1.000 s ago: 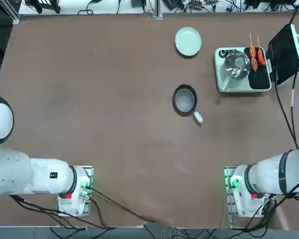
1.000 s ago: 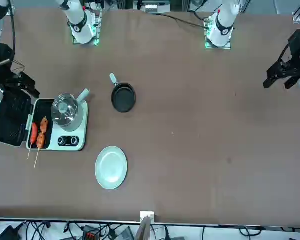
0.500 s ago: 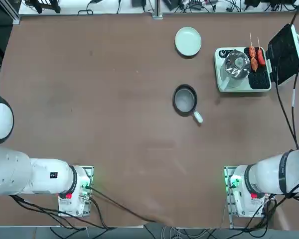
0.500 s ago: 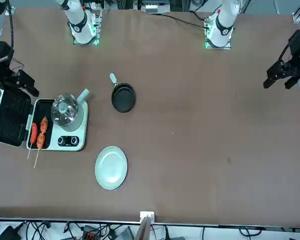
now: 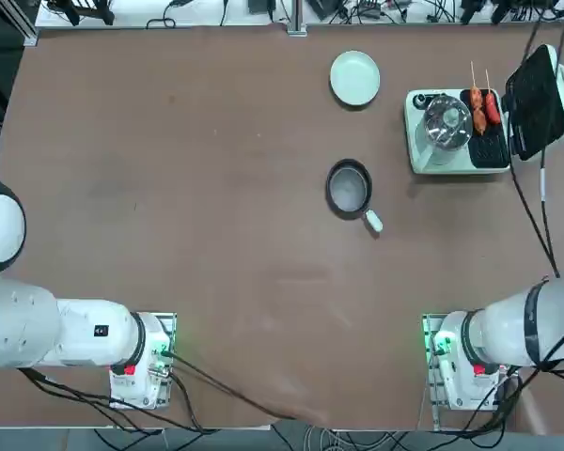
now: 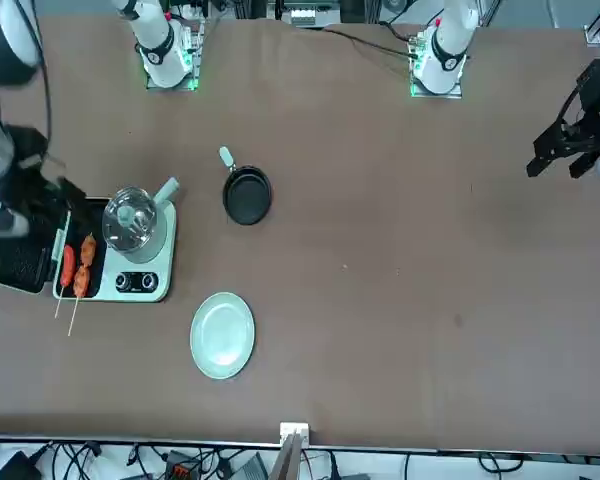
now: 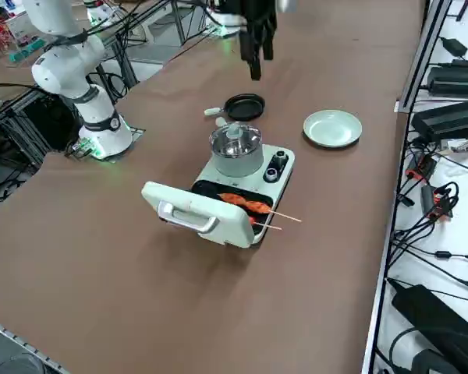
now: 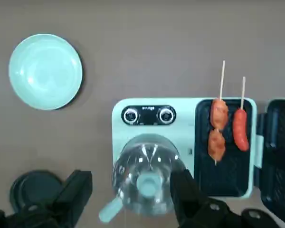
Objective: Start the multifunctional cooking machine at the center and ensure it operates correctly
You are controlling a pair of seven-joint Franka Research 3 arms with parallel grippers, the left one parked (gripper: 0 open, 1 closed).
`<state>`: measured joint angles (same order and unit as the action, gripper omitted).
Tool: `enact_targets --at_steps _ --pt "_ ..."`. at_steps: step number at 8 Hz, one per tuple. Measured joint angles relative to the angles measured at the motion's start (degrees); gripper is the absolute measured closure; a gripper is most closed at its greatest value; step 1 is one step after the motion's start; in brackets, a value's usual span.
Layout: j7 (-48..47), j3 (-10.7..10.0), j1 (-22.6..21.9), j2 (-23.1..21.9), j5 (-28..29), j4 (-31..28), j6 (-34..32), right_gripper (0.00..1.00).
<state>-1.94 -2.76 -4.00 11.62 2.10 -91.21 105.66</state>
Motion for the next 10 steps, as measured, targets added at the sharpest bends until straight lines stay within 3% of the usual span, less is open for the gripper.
enact_targets --at_steps 4,7,10 --pt "-5.7 0.0 -0.1 9.5 0.0 -4.9 15.7 0.06" --pt "-12.0 0.0 -1.2 14.9 0.0 -5.7 19.4 0.20" --pt "-17.2 0.1 -2.9 17.4 0.0 -7.1 22.7 0.25"
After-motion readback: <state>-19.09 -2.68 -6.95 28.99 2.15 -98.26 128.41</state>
